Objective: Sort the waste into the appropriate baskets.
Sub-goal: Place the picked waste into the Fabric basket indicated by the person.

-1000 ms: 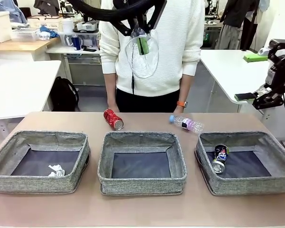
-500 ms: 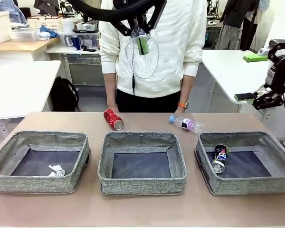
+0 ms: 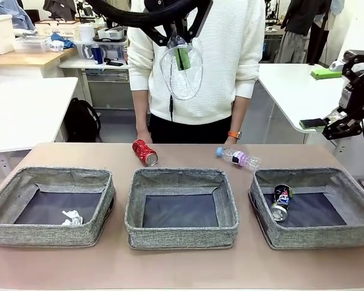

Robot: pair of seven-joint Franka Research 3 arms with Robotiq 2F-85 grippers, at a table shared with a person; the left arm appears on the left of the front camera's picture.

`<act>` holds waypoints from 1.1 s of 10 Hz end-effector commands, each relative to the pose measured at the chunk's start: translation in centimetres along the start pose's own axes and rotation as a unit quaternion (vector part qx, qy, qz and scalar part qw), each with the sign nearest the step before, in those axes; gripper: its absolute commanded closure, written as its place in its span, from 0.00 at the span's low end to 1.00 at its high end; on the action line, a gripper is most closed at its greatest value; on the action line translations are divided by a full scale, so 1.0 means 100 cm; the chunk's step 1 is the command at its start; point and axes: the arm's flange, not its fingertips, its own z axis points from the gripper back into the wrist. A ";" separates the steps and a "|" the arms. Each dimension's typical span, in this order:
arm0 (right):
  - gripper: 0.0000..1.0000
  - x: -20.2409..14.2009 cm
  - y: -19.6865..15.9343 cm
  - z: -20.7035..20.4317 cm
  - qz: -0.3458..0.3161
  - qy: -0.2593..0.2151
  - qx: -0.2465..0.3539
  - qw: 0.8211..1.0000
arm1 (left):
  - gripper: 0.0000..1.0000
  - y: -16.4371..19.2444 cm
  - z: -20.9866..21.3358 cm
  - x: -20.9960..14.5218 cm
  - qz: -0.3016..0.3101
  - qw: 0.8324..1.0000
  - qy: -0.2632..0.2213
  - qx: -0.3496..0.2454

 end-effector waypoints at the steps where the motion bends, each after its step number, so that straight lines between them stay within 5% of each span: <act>1: 0.00 0.000 0.002 0.000 0.007 0.000 0.012 1.000 | 0.99 0.001 -0.001 -0.003 0.002 1.000 -0.003 0.003; 11: 0.00 0.000 0.002 0.000 0.007 0.000 0.012 1.000 | 0.99 0.001 -0.001 -0.003 0.002 1.000 -0.003 0.003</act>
